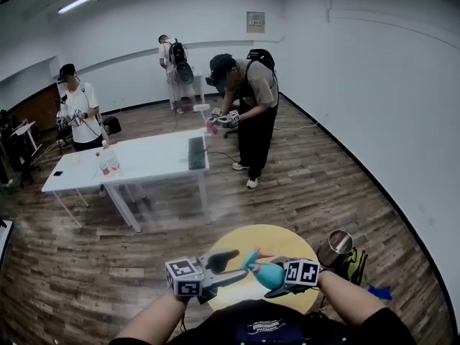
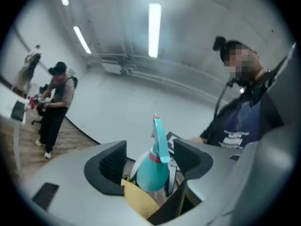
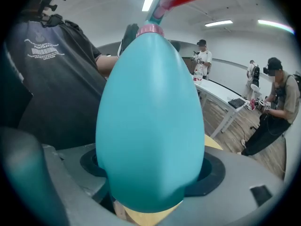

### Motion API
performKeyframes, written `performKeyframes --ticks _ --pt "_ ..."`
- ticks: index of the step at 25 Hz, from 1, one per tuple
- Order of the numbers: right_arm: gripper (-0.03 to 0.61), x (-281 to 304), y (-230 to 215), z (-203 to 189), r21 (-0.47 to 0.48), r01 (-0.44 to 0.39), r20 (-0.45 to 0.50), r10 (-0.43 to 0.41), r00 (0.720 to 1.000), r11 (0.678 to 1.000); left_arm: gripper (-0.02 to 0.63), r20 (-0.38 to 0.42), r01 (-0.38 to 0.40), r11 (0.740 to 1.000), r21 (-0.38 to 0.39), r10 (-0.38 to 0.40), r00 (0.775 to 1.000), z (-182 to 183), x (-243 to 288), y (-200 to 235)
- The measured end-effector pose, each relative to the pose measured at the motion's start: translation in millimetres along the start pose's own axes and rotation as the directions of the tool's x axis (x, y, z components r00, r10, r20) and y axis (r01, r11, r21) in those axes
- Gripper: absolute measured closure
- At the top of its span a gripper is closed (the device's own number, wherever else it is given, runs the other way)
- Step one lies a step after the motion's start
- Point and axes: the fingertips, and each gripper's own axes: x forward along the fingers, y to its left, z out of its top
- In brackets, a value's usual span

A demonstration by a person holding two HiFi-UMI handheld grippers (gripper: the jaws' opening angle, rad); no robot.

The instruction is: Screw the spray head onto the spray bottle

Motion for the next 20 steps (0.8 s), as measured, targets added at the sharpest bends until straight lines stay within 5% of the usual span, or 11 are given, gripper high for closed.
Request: performKeyframes --ticks 2,3,5,7,10,12,16,18,20 --pt "0.137 3.9 2.5 3.7 -0.063 -0.009 -0.042 0.007 0.999 0.998 0.295 -0.193 0.110 0.965 0.239 -0.064 0.979 -15.9 28.1 -21.6" --pt "0.137 5.3 4.7 4.5 -0.088 -0.025 -0.056 0.020 0.998 0.996 0.412 -0.283 0.189 0.908 0.373 -0.082 0.956 -23.0 36.9 -33.7" --pt "0.135 5.1 10.6 5.0 -0.108 -0.061 -0.056 0.055 0.997 0.992 0.437 -0.415 0.322 0.770 0.550 -0.082 0.906 -31.7 44.0 -49.2" --pt "0.138 3.3 15.4 7.3 -0.109 -0.080 -0.043 0.076 0.996 0.991 0.436 -0.482 0.388 0.702 0.597 -0.073 0.873 -32.4 43.1 -51.4" --pt "0.140 7.0 18.7 9.8 -0.126 -0.082 -0.055 0.075 0.996 0.989 0.434 -0.545 0.444 0.646 0.620 -0.052 0.837 -35.0 38.2 -50.0" --pt "0.141 8.4 18.5 9.7 -0.126 -0.084 -0.055 0.077 0.995 0.988 0.433 -0.538 0.439 0.668 0.601 -0.068 0.840 -35.3 39.1 -51.6" --pt "0.141 -3.0 9.1 3.3 -0.076 -0.075 -0.026 0.073 0.997 0.994 0.390 -0.352 0.228 0.860 0.457 -0.061 0.934 -23.9 36.7 -34.1" --pt "0.141 -9.4 -1.7 -7.2 -0.028 -0.038 -0.013 0.038 0.999 0.999 0.318 -0.173 0.052 0.954 0.296 0.000 0.985 -11.4 17.3 -8.3" --pt "0.141 -14.1 -12.0 -18.1 0.037 0.008 0.005 -0.008 1.000 0.999 0.311 0.069 -0.093 0.995 0.044 0.090 0.994 6.9 -18.0 17.7"
